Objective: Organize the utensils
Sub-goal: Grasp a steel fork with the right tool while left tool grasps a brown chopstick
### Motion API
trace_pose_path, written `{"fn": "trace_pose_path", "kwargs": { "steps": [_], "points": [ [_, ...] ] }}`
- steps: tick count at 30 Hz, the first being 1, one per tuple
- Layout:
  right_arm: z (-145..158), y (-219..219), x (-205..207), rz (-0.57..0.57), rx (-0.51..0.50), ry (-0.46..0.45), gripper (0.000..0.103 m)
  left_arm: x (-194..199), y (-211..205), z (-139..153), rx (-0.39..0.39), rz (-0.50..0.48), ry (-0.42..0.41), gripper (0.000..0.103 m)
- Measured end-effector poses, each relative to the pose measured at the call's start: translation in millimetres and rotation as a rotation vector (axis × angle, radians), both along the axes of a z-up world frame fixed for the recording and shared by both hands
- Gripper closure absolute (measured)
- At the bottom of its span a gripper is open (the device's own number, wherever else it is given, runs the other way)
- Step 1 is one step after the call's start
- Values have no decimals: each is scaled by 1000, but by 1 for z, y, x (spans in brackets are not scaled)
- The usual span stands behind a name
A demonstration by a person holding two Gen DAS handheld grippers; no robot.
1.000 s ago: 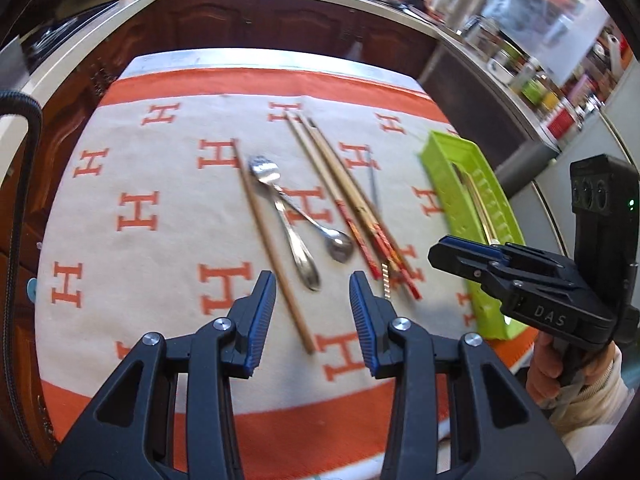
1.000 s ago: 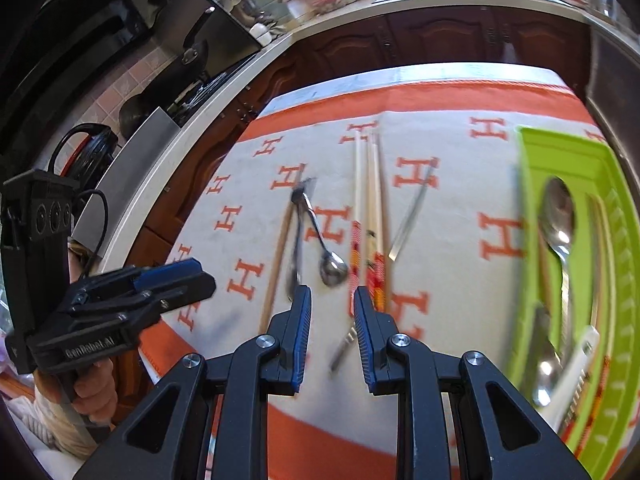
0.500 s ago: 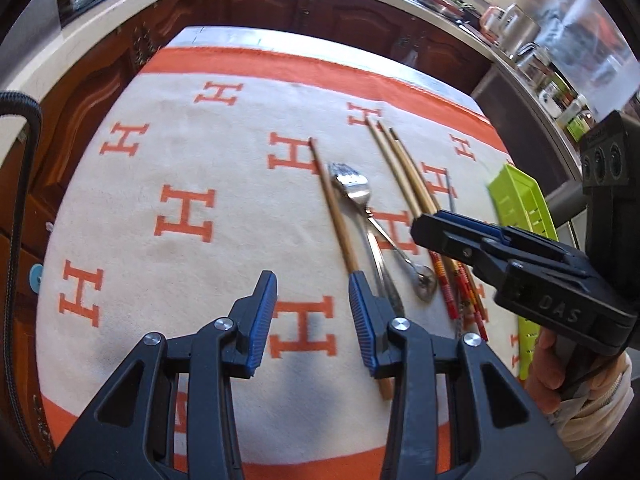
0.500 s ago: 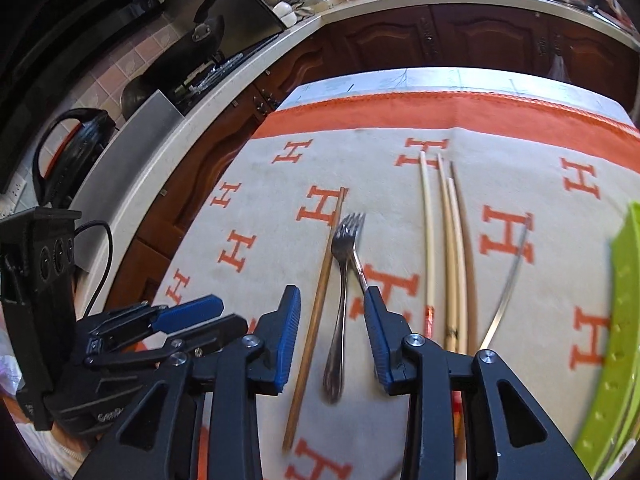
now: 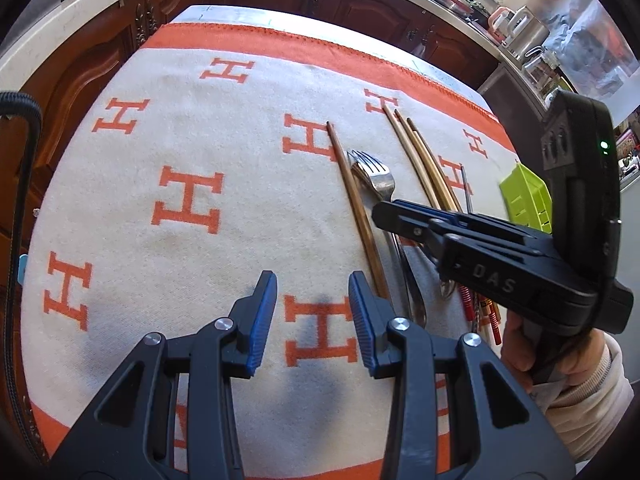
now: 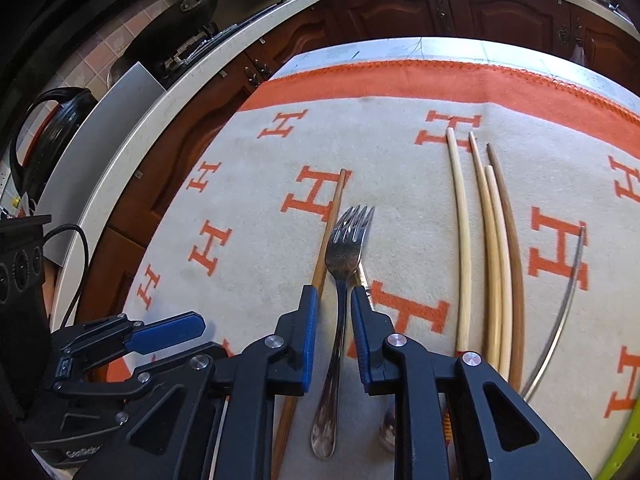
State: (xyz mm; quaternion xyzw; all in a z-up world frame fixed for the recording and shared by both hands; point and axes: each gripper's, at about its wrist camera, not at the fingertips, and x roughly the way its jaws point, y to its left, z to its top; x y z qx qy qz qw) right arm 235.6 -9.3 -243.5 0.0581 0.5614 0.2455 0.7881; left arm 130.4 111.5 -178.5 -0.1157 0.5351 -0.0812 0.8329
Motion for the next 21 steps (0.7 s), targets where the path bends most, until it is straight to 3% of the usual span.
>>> {"fn": "trace_pose_path", "kwargs": {
  "steps": [5,11,13,21],
  "points": [
    [-6,5,7,-12,15,-9,86,1,0,-1,-8,1,2,69],
    [-6,5,8,-21,18,-31,96,3,-4,-2,-5,-2,8,69],
    [0,0,4,-33,23,-47,100,4,-7,-1,-6,-6,7,69],
    [24,-22,-14,-71,44,-101,101,10,-28,4,6,-38,-1,69]
  ]
}}
